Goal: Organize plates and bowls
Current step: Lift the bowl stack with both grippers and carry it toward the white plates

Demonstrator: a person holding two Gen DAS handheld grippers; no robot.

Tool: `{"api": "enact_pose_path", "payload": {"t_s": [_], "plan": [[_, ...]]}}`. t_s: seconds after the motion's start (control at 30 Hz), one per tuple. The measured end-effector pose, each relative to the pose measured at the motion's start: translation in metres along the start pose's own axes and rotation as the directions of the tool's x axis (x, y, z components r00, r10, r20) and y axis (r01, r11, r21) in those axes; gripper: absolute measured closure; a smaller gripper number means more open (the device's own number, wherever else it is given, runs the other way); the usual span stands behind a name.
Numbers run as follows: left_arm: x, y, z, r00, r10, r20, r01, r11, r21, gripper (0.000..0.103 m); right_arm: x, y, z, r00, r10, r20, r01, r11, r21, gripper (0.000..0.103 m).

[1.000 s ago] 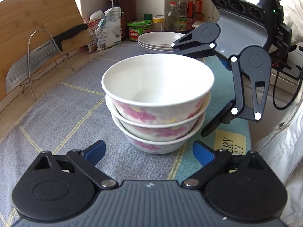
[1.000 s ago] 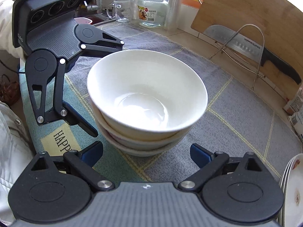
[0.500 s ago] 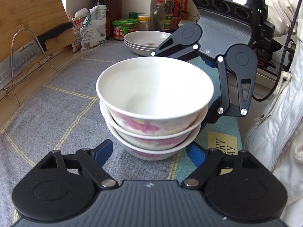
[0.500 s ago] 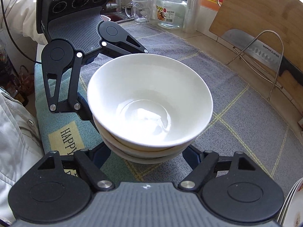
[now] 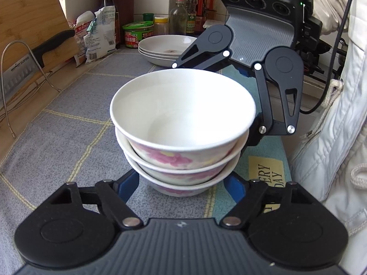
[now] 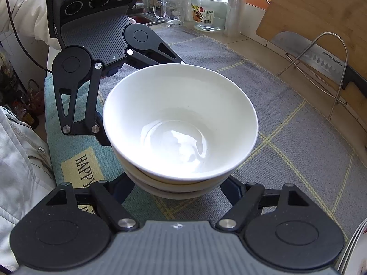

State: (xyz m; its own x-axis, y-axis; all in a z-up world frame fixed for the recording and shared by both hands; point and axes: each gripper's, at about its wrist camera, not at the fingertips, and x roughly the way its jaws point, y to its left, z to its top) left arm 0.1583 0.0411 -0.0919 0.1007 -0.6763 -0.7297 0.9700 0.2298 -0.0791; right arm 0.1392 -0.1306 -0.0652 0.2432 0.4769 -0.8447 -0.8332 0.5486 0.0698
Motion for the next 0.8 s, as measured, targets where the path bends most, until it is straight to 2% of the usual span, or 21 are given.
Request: {"api": "enact_pose_path", "payload": {"t_s": [0.3, 0.8], "plan": [[0.0038, 0.0053, 0.0058, 0.999, -0.037, -0.032, 0.038, 0.999, 0.024, 0.022, 0.0026, -0.0008, 0.0053, 1.0, -0.002, -0.021, 0.003, 1.0, 0.008, 0.018], [0.0043, -0.0043, 0.0093, 1.0, -0.006, -0.02, 0.007, 0.999, 0.047, 0.022, -0.0035, -0.0034, 0.0046, 1.0, -0.012, -0.027, 0.013, 1.0, 0.021, 0.018]]}}
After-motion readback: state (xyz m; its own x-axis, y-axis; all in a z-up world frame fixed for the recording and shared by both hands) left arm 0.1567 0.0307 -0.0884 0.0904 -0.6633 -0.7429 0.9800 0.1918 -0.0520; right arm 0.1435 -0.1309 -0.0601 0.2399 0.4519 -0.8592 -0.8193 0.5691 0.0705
